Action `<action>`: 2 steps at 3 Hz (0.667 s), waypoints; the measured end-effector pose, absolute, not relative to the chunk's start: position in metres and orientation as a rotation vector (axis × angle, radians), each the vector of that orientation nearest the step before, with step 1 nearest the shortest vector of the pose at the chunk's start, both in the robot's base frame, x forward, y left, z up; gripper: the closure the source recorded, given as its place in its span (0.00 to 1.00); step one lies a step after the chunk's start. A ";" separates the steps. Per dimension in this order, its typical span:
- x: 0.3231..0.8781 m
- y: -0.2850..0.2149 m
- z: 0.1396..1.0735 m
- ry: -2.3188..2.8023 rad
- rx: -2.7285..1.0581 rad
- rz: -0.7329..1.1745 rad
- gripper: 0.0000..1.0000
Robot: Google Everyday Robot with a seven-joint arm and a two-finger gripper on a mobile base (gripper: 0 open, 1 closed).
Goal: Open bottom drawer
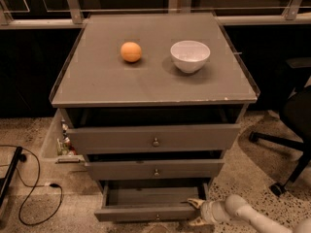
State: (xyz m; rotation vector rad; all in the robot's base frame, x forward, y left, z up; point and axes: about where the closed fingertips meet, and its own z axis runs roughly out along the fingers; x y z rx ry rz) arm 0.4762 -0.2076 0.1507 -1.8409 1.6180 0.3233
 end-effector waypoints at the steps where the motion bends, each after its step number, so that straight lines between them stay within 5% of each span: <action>1: 0.448 -0.213 0.147 1.589 -1.854 0.344 0.14; 2: 0.448 -0.213 0.151 1.589 -1.854 0.344 0.38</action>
Offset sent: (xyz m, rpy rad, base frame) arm -0.1569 -0.0397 -0.0146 0.0336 -0.0287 0.1103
